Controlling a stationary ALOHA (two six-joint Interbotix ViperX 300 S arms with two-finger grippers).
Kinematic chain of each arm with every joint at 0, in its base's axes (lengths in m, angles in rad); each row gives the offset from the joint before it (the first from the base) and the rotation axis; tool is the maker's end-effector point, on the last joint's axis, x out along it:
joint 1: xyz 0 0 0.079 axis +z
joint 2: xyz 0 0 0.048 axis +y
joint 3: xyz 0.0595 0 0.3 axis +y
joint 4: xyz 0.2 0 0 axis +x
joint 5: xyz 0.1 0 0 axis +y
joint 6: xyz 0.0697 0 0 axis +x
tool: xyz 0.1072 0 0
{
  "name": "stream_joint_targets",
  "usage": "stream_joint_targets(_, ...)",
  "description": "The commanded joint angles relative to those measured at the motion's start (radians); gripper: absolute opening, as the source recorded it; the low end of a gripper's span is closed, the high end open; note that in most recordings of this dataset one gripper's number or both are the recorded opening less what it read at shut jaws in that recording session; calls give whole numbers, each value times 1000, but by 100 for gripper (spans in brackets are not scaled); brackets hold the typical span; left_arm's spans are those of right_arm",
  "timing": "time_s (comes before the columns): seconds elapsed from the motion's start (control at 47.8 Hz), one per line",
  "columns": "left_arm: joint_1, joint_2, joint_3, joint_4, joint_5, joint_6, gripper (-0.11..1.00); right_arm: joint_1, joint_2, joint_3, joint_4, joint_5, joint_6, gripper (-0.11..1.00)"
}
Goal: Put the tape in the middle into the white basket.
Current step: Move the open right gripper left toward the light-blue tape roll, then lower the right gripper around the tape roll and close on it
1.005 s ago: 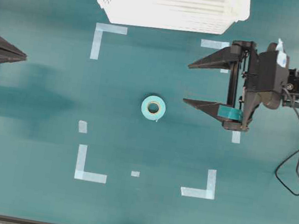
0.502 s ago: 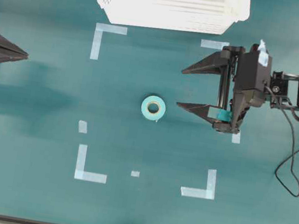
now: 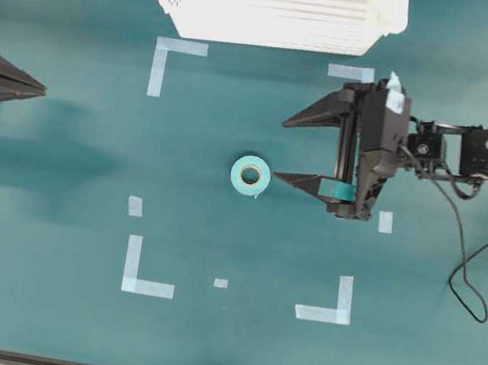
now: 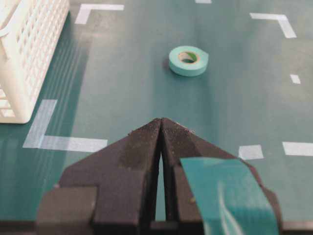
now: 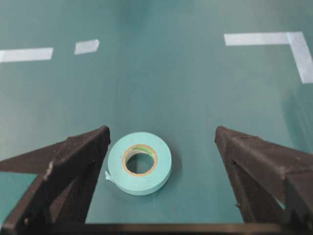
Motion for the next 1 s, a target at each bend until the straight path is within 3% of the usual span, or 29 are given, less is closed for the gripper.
stream_joint_targets(0.0,5,8,-12,2,-9,0,-11,5,8,-34,3,2,6,99)
stream_joint_targets(0.984,5,8,-12,2,-9,0,-11,31,152,-133,6,51,26,99)
